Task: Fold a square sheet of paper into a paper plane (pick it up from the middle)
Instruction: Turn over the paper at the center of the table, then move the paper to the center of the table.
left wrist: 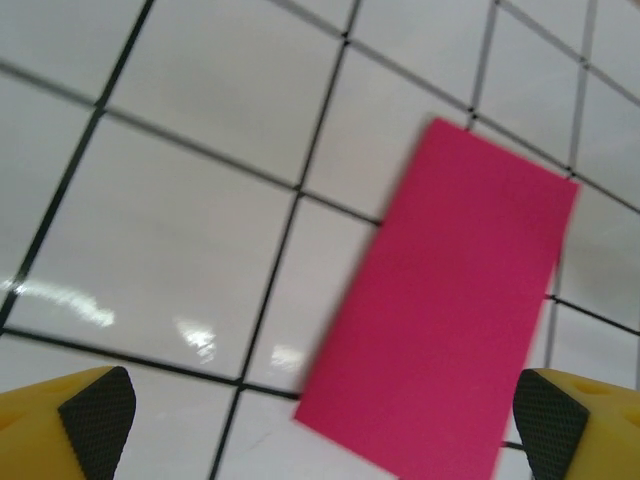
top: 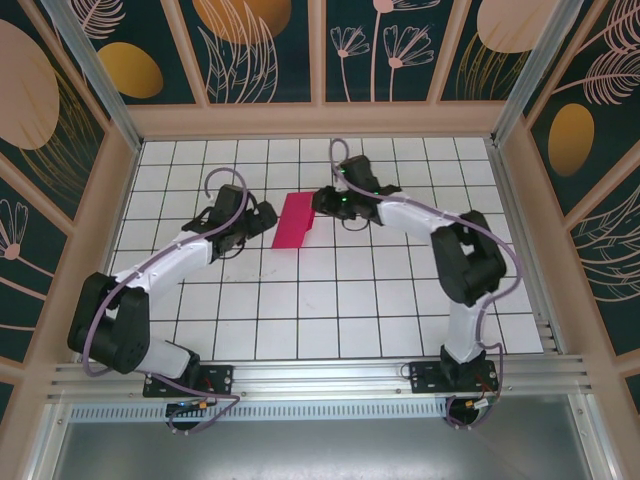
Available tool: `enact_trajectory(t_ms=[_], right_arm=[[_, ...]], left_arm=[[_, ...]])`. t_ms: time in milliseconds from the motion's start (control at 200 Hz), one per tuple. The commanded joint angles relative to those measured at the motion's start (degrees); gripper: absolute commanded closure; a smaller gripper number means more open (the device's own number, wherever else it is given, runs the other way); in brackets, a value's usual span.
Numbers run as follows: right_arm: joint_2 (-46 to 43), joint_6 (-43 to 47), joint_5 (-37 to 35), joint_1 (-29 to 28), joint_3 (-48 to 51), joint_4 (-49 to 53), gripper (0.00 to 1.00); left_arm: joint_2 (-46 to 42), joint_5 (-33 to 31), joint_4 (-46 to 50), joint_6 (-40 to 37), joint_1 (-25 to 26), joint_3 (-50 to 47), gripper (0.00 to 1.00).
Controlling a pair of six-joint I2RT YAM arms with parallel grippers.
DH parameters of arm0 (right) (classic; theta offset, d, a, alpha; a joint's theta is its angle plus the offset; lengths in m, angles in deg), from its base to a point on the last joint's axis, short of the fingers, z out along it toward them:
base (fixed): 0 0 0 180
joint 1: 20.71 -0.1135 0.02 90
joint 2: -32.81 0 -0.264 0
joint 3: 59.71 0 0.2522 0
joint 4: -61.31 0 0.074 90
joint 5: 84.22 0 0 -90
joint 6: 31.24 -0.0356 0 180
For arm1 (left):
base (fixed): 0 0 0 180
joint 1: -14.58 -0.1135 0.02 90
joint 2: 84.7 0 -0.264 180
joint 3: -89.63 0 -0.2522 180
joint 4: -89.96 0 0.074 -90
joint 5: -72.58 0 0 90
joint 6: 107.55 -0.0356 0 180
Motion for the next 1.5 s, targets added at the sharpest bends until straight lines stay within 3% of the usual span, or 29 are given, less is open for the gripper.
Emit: enact_trajectory(t_ms=[0, 240, 520, 736, 1021, 1146, 1246, 1321, 1496], right_arm=[[6.3, 0.6, 1.2, -3.1, -8.0, 5.0, 0.71], [19.6, 2.0, -0.5, -7.1, -23.6, 14.2, 0.72], [26.8, 8.6, 0.9, -7.4, -29.7, 22.3, 0.71], [25.2, 20.9, 0.9, -7.3, -24.5, 28.8, 0.71], [12.0, 32.9, 4.5, -7.1, -7.2, 28.6, 0.7], [6.1, 29.3, 5.2, -6.5, -5.0, 25.2, 0.66], [0.1, 22.3, 5.7, -5.4, -1.9, 19.9, 0.56], [-4.5, 15.6, 4.5, -3.8, 2.1, 15.9, 0.49], [-13.9, 2.3, 3.8, 1.2, 15.6, 8.8, 0.44]], left_arm=[[-2.7, 4.0, -4.9, 4.2, -2.1, -3.5, 0.01], [-4.4, 4.6, -7.5, 7.2, -4.3, -8.2, 0.01], [-2.9, 6.3, -8.3, 6.5, -4.4, -7.6, 0.02], [-2.3, 7.7, -8.8, 5.4, -4.5, -7.2, 0.02], [-2.2, 13.6, -11.8, 3.5, -4.3, -7.2, 0.08], [-0.4, 19.7, -15.9, 4.1, -4.3, -7.0, 0.18], [0.7, 23.3, -19.4, 5.0, -3.4, -6.8, 0.26], [1.7, 25.1, -21.3, 5.5, -1.7, -6.1, 0.35], [6.7, 28.6, -25.7, 7.2, 4.1, -3.3, 0.56]])
